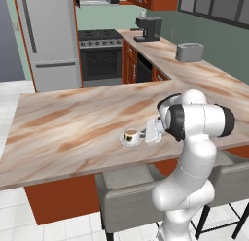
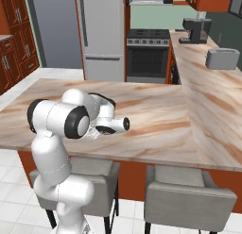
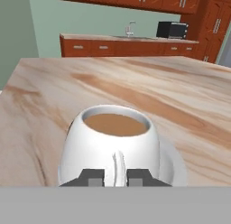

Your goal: Pick the cup of tea, navigate to the dining table, and place it on the saucer.

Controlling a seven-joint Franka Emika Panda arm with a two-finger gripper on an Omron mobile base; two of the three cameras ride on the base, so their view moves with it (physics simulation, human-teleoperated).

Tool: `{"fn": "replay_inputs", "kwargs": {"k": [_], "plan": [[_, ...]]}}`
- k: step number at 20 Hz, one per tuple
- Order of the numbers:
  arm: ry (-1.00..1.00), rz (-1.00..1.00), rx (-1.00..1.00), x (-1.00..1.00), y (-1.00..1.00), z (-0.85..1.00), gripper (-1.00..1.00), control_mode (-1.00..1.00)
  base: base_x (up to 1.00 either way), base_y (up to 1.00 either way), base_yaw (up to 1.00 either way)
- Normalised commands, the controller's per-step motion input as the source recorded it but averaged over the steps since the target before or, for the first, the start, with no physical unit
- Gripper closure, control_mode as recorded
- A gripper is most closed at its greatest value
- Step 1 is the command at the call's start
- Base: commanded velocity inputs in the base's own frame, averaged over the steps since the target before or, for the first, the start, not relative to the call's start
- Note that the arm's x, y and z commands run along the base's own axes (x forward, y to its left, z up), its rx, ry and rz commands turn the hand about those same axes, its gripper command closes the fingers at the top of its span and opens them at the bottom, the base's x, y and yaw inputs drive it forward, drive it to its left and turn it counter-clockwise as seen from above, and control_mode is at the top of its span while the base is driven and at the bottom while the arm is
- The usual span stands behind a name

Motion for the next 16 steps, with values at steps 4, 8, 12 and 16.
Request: {"fn": "replay_inputs", "kwargs": {"k": [4,8,12,16], "plan": [[0.0,0.0,0.0,0.0,0.0,0.0,-1.0,-1.0,0.0,0.0,0.0],[0.0,0.0,0.0,0.0,0.0,0.0,-1.0,-1.0,0.0,0.0,0.0],[0.0,0.0,-0.01,0.0,0.0,0.16,-1.0,-1.0,0.0,0.0,0.0],[0.0,-0.02,-0.03,-0.05,0.0,0.97,-1.0,-1.0,0.0,0.0,0.0]]}}
